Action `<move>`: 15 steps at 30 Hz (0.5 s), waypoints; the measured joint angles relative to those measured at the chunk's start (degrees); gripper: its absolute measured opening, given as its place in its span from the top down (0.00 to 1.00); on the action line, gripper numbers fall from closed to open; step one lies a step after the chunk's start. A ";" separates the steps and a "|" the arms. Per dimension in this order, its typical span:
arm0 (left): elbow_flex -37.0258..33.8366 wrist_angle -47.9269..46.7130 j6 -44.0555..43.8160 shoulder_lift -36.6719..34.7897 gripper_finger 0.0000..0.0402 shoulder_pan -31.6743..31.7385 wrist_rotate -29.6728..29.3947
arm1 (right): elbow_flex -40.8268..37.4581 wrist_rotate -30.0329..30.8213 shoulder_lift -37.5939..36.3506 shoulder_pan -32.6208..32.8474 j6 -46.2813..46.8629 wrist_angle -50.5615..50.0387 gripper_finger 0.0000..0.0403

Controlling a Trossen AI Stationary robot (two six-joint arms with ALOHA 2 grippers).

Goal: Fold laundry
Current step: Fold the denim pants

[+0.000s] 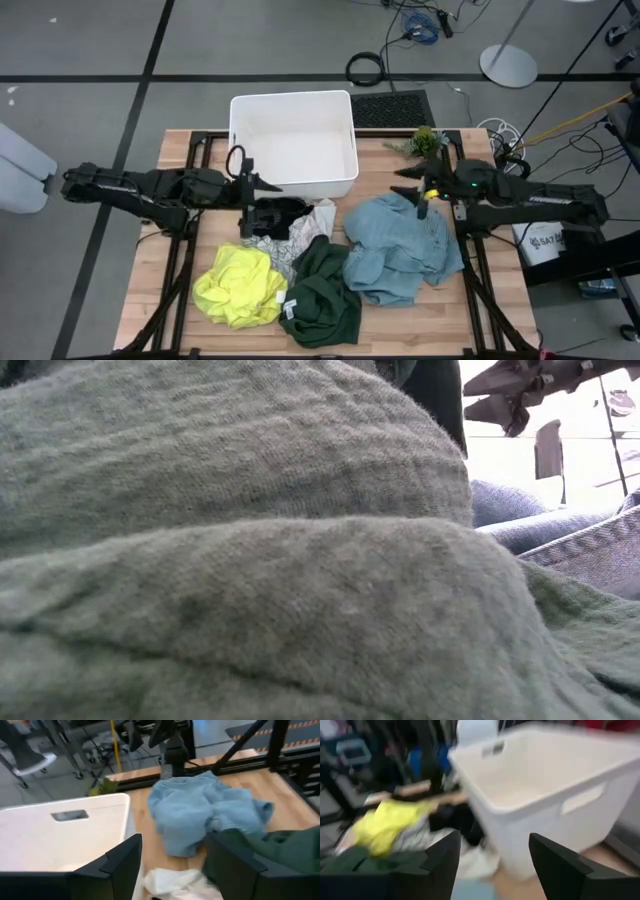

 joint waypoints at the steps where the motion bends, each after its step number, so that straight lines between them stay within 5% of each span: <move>1: 1.10 -1.50 -0.69 0.45 0.43 -0.54 0.00 | 1.80 -1.16 1.92 0.00 1.11 -2.64 0.44; 12: 6.93 -8.73 0.56 7.22 0.43 -5.31 -4.15 | 12.43 -4.20 20.96 0.11 8.78 -39.40 0.47; 15: 6.93 -10.93 -0.46 8.13 0.43 -5.64 -4.28 | 12.66 -9.90 24.36 0.11 12.77 -45.29 0.47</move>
